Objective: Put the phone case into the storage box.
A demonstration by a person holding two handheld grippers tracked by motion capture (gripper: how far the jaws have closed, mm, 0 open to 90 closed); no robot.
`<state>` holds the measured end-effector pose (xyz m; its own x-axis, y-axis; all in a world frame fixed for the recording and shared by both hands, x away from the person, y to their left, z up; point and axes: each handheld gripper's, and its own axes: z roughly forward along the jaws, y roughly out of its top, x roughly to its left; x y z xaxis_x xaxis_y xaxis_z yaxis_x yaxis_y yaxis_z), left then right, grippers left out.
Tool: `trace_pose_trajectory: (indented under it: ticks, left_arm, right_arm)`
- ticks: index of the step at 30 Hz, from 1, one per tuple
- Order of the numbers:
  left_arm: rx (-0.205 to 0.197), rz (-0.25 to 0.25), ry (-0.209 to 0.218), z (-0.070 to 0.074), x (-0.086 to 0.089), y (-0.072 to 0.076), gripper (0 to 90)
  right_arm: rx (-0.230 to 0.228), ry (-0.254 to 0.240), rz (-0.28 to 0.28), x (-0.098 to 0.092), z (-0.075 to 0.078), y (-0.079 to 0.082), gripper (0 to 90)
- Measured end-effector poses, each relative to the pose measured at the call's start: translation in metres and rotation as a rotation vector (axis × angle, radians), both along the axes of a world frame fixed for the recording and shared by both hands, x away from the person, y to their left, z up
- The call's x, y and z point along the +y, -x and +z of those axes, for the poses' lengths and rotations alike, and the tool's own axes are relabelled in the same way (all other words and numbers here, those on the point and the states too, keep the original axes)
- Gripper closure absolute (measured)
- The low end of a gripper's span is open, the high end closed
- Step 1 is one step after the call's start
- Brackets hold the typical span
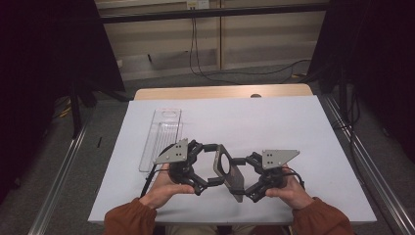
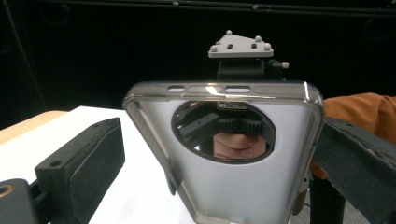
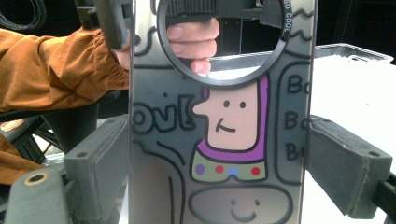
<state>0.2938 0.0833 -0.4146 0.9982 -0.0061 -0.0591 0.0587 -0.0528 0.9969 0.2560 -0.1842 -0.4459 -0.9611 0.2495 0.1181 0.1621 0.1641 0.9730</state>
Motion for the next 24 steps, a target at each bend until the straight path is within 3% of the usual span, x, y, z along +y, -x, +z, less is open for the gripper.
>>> trace_pose_trajectory:
  ticks: [15,24]
  left_arm:
    - [-0.018,-0.044,0.029,0.0008,-0.0053,-0.0042,6.0]
    - [-0.014,-0.05,0.024,0.001,-0.0066,-0.004,8.0]
  right_arm:
    - [0.014,-0.008,0.029,0.0007,0.0,0.0003,12.1]
    - [0.016,-0.005,0.037,0.0017,-0.0005,-0.0002,12.1]
